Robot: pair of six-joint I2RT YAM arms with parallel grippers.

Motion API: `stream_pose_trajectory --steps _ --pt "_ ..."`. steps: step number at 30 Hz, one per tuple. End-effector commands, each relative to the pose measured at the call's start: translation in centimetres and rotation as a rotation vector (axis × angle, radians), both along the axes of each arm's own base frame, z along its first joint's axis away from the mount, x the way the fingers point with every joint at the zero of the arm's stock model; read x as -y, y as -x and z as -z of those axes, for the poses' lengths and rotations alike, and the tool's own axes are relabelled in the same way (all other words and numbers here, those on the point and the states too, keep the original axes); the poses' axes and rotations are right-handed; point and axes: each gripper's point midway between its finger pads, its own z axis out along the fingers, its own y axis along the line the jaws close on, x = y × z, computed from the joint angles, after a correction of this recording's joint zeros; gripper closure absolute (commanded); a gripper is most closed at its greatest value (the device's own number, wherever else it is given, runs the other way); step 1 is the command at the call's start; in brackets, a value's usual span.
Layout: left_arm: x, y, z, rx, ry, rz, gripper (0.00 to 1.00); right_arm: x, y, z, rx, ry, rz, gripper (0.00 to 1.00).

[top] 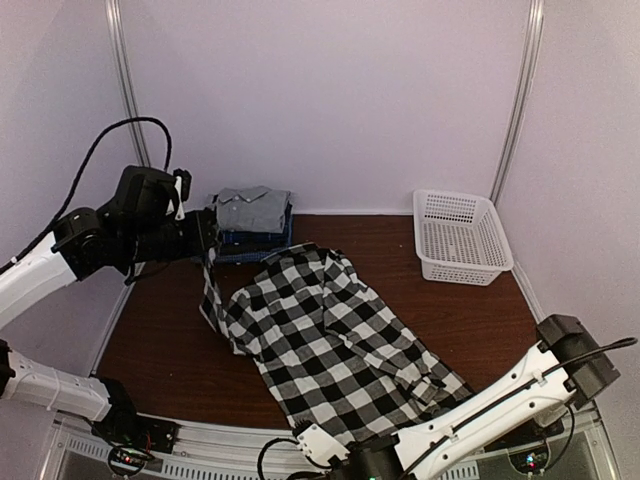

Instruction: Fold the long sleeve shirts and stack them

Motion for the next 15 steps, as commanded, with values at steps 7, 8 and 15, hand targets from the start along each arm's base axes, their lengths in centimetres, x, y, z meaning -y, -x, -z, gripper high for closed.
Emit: stream_pose_trajectory --steps 7,8,15 --pt "1.6 -3.9 -7.3 0.17 0.014 -0.023 1.0 1.3 -2.0 -6.1 -0.096 -0.271 0.099 1.0" --pt "2.1 -4.3 -7.4 0.174 0.018 -0.015 1.0 1.5 -2.4 -6.4 -0.1 -0.282 0.108 1.0" --pt "6.5 -7.8 -9.6 0.232 0.044 0.05 1.0 4.8 -6.0 -7.6 -0.115 -0.336 0.201 1.0"
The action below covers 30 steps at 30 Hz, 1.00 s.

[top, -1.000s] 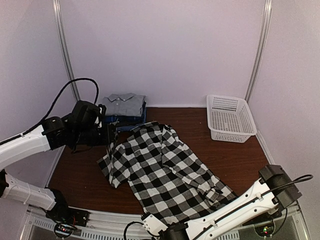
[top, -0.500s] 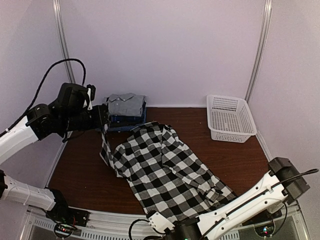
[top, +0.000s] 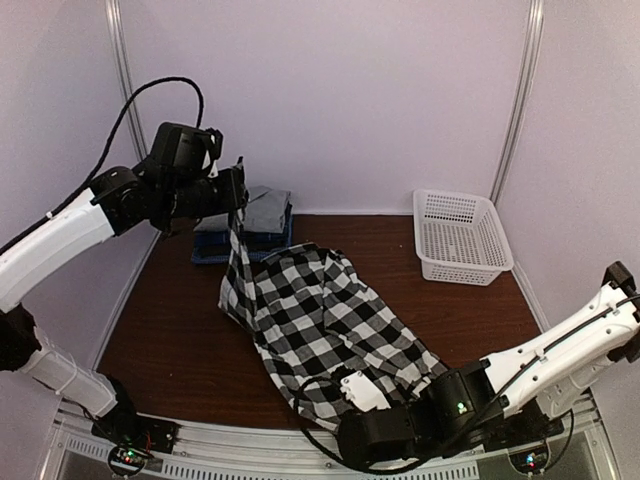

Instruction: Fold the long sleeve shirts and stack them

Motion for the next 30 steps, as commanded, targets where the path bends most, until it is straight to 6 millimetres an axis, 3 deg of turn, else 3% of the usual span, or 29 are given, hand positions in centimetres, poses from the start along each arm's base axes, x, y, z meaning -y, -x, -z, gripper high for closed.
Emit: stream_pose_trajectory --steps 1,9,13,16,24,30 --pt "3.1 -2.8 -4.4 0.125 0.07 0.057 1.0 2.7 -2.6 -0.1 -0.02 -0.028 0.09 1.0" --pt "8.6 -8.6 -4.1 0.136 0.072 0.102 1.0 8.7 -6.0 2.9 -0.054 -0.015 0.224 1.0" --pt "11.0 -11.1 -3.8 0.147 0.081 0.144 1.0 10.4 -6.4 4.5 -0.062 0.014 0.245 1.0" --pt "13.1 -12.5 -2.4 0.135 0.084 0.18 1.0 11.0 -6.5 5.7 -0.071 0.034 0.254 1.0" --pt "16.3 -13.8 0.4 0.108 0.133 0.254 1.0 12.2 -6.3 7.1 -0.09 0.075 0.27 1.0" --pt "16.9 -14.4 0.6 0.122 0.147 0.256 1.0 13.4 -6.3 6.7 -0.088 0.073 0.301 1.0"
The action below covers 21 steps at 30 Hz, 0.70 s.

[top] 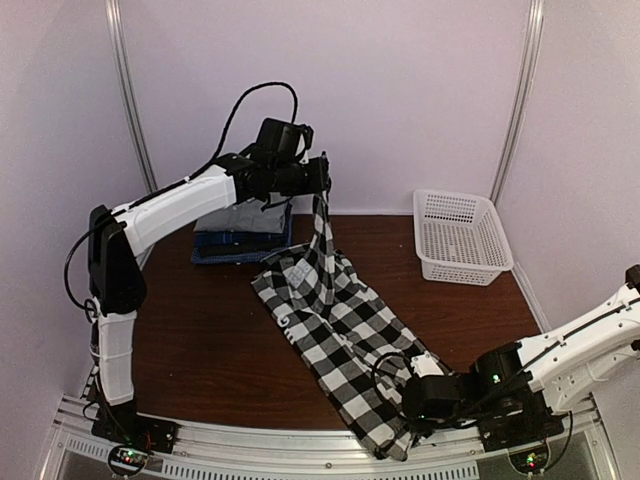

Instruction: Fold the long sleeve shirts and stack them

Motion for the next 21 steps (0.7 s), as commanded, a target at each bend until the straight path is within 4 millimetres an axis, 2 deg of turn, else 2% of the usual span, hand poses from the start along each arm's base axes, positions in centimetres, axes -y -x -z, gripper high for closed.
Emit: stream_pose_trajectory --steps 1,15,19,21 --pt "0.8 -0.9 -4.2 0.103 0.098 0.011 1.0 1.0 -0.1 -0.5 0.003 -0.016 0.032 1.0" --pt "1.5 -1.0 -4.7 0.112 0.121 0.036 1.0 1.8 1.3 1.4 -0.035 -0.004 0.045 1.0" --pt "1.7 -1.1 -3.9 0.1 0.114 0.047 1.0 1.7 1.1 1.3 -0.023 -0.001 0.048 0.99" --pt "1.9 -1.0 -3.2 0.087 0.106 0.057 1.0 1.4 1.0 1.0 -0.014 0.0 0.046 0.96"
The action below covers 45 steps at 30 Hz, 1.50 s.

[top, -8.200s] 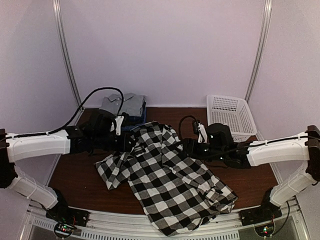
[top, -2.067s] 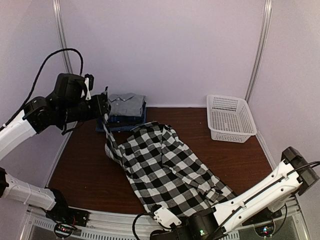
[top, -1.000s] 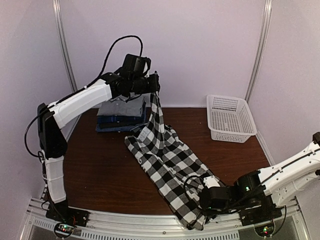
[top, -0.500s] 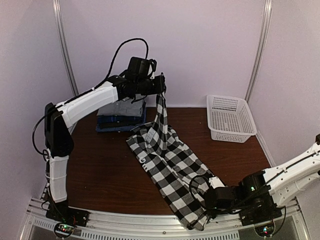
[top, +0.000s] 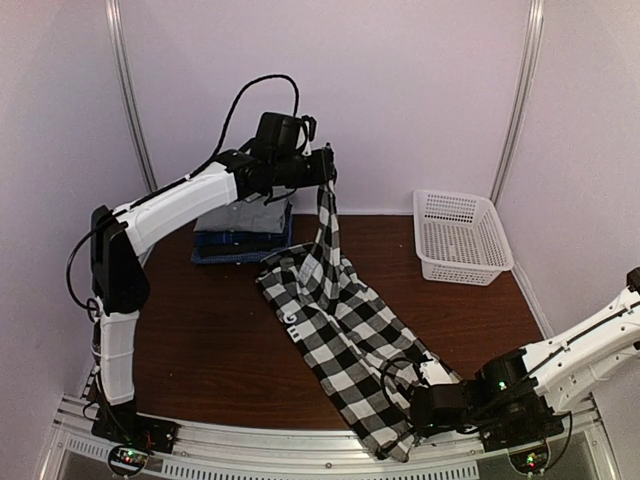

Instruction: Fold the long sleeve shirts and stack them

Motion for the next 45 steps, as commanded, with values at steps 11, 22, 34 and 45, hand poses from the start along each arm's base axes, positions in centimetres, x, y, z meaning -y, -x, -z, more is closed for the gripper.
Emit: stream_pose_trajectory --steps 11,22,34,45 --pt "1.7 1.5 3.4 -0.05 0.009 0.099 1.0 -0.7 -2.3 -5.2 0.144 0.001 0.019 0.56" --pt "1.0 6.1 5.6 -0.094 -0.041 0.074 1.0 -2.8 -7.8 -10.5 0.264 -0.187 0.069 0.46" --pt "-0.8 19.7 16.0 -0.309 -0.084 0.0 0.95 -6.4 -13.0 -11.9 0.306 -0.268 0.038 0.44" --pt "-6.0 27.1 17.6 -0.37 -0.08 -0.005 0.49 -8.2 -13.2 -10.4 0.278 -0.266 0.008 0.42"
